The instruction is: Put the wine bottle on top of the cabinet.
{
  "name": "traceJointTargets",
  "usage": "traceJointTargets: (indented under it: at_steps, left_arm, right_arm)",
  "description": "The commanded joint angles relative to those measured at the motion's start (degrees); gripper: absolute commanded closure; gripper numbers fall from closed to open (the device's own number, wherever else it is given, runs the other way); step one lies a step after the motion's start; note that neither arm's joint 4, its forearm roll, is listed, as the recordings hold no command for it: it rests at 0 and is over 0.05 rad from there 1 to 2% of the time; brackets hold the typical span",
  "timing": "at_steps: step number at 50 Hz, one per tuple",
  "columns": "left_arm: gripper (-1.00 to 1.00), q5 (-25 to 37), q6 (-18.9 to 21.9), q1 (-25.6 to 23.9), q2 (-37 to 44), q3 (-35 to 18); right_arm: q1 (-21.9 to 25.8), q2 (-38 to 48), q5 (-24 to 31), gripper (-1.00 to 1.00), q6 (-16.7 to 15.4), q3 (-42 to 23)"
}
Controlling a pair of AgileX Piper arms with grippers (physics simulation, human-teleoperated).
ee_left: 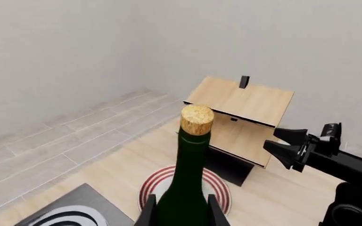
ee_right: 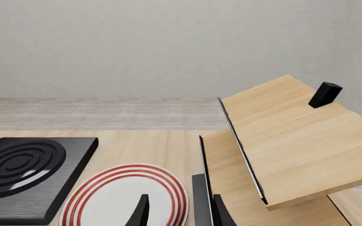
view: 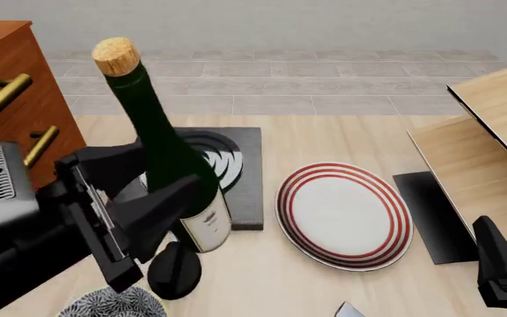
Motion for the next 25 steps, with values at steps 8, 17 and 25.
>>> traceJointTargets:
  at_steps: [8, 17, 25]
  left_arm:
    - [1.0, 15.8, 2.1, 7.1, -10.8, -8.8]
    - [1.0, 20.7, 3.0, 10.7, -13.6, -12.2]
    - [1.0, 24.9, 3.2, 14.3, -16.1, -14.7]
  right_arm:
    - [0.0, 0.0, 0.0, -1.0, 0.0, 0.0]
    - [0.0, 0.0, 0.0, -1.0, 0.0, 0.0]
    - [0.0, 0.0, 0.0, -1.0, 0.0, 0.0]
